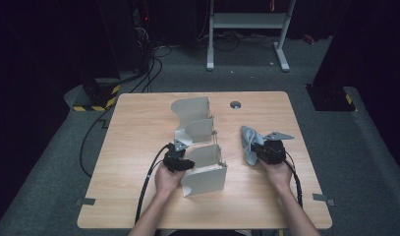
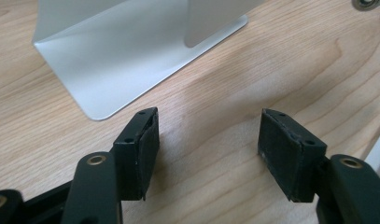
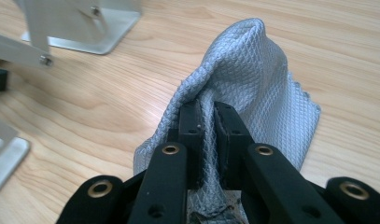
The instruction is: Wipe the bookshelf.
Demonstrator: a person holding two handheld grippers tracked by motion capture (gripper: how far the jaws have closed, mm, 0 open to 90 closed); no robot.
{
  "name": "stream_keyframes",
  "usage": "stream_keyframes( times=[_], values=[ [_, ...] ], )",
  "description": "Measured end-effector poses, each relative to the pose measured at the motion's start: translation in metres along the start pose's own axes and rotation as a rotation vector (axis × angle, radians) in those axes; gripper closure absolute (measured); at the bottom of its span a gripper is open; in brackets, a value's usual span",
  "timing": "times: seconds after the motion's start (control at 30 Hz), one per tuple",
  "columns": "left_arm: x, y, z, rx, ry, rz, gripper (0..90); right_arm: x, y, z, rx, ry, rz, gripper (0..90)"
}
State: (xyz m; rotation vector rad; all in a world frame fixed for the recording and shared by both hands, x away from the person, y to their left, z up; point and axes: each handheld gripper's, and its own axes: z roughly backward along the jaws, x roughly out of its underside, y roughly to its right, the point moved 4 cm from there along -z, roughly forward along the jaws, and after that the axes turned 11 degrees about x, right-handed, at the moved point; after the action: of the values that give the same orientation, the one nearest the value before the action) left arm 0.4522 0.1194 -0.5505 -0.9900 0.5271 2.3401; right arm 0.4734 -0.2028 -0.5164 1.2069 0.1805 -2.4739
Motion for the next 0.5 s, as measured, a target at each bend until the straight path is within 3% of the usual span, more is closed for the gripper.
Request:
stream_keyframes(
  times=[0.23, 0.37, 0.5],
  values=[
    [-0.001, -0.001, 0.014, -0.016, 0.039, -0.026, 41.2, 0.021, 0.016, -0.001, 0.046, -0.048, -0.025, 80.7],
    [-0.006, -0.005, 0.023, -0.013, 0.083, -0.012, 42.5, 0.028, 0.018, -0.003, 0.06, -0.067, -0.027, 78.3],
    [-0.008, -0.011, 0.03, 0.002, 0.11, 0.012, 44.7, 0.03, 0.016, -0.003, 0.069, -0.082, -0.025, 67.8]
  ],
)
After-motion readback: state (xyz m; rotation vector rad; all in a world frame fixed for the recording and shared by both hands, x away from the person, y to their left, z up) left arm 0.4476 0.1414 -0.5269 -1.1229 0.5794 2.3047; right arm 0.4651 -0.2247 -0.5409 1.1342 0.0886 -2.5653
